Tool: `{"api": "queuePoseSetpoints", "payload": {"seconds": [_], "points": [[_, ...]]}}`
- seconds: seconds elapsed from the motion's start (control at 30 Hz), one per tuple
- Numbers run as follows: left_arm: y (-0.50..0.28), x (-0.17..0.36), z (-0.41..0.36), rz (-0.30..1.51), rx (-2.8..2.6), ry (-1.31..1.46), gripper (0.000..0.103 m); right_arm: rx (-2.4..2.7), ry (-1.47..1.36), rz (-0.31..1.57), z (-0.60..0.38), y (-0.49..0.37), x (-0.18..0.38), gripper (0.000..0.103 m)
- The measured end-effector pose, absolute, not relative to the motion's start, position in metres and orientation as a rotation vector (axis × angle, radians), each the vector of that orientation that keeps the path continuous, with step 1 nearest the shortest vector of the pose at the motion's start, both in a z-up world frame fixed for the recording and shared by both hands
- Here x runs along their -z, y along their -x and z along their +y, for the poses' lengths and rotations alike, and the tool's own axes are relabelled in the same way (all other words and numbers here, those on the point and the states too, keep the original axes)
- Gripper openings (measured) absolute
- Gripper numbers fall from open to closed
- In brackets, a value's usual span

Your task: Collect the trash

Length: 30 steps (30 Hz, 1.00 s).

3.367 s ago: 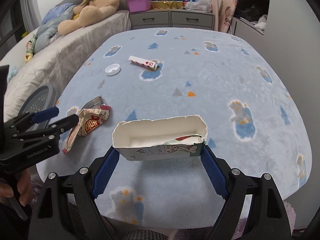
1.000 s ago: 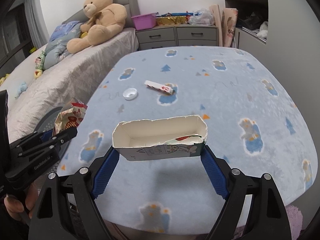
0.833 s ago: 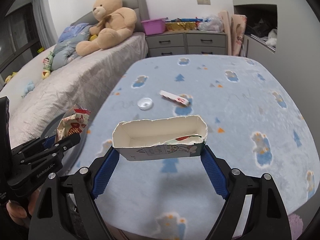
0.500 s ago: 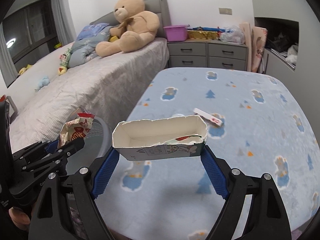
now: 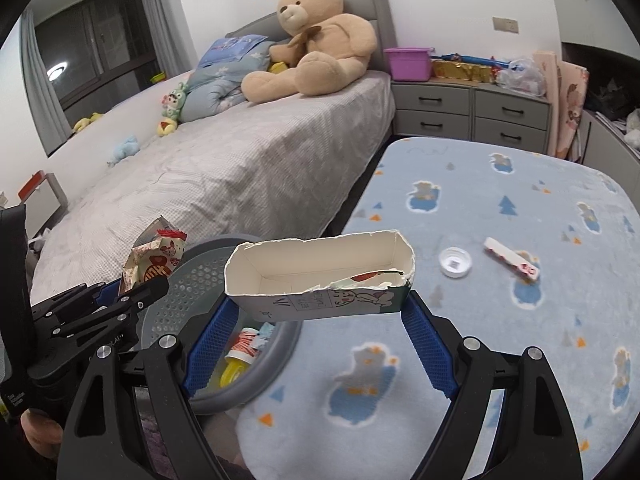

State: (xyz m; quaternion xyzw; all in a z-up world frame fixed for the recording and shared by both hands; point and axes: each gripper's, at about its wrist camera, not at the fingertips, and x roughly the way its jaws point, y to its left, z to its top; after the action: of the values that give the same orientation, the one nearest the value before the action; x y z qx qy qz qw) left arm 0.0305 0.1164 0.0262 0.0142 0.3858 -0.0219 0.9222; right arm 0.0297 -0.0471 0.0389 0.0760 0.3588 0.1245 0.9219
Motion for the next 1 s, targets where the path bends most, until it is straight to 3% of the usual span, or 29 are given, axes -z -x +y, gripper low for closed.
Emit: {"api": "queuePoseSetpoints", "payload": {"seconds": [1.0], "points": [[-0.041,-0.001,0.176,0.838,-0.102,0.043,0.029,-0.396,-0.04,0.859,0.049,-0.076,0.006,0.081]]}}
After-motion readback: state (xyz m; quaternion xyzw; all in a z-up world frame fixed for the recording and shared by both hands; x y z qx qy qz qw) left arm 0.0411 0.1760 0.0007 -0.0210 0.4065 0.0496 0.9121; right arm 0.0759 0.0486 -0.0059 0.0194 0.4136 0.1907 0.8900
